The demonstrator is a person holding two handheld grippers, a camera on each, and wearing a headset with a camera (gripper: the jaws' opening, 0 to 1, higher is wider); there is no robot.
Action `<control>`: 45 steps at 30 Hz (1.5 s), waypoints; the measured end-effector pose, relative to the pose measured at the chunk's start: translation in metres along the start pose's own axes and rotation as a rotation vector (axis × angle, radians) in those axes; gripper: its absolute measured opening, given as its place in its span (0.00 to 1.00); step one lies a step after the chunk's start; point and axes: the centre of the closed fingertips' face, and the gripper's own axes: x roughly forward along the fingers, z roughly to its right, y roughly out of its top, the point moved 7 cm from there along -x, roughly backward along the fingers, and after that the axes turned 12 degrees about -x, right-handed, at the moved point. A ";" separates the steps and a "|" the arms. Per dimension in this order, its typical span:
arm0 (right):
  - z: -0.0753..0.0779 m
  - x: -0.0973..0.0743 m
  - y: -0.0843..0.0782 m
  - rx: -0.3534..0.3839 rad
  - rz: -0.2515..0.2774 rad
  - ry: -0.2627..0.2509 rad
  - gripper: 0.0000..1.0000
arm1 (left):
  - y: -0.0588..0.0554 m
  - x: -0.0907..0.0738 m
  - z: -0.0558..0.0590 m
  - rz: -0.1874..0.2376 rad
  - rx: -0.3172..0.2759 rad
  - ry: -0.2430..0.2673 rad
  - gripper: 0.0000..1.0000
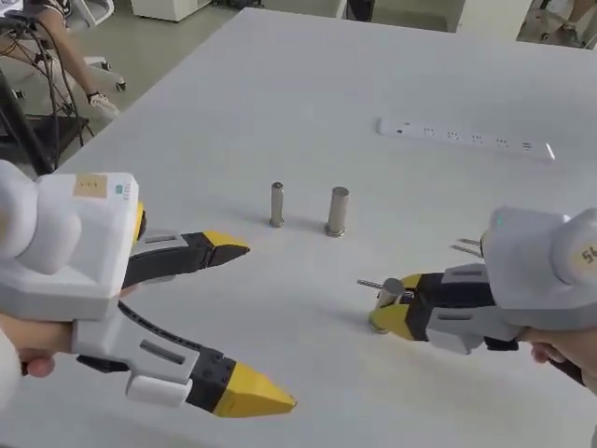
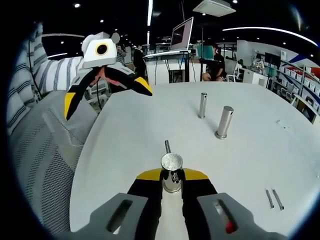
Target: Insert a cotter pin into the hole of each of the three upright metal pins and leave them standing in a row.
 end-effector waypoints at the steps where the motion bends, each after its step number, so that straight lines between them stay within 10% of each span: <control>1: 0.000 0.000 0.000 -0.006 -0.001 0.000 0.09 | 0.000 0.000 0.000 0.001 -0.002 0.001 0.99; 21: 0.016 0.031 0.045 -0.115 0.025 0.047 0.08 | 0.002 -0.013 -0.006 0.031 -0.024 0.052 0.99; 45: 0.017 0.064 0.046 -0.049 0.000 0.055 0.08 | -0.002 -0.020 -0.007 0.041 -0.061 0.073 0.99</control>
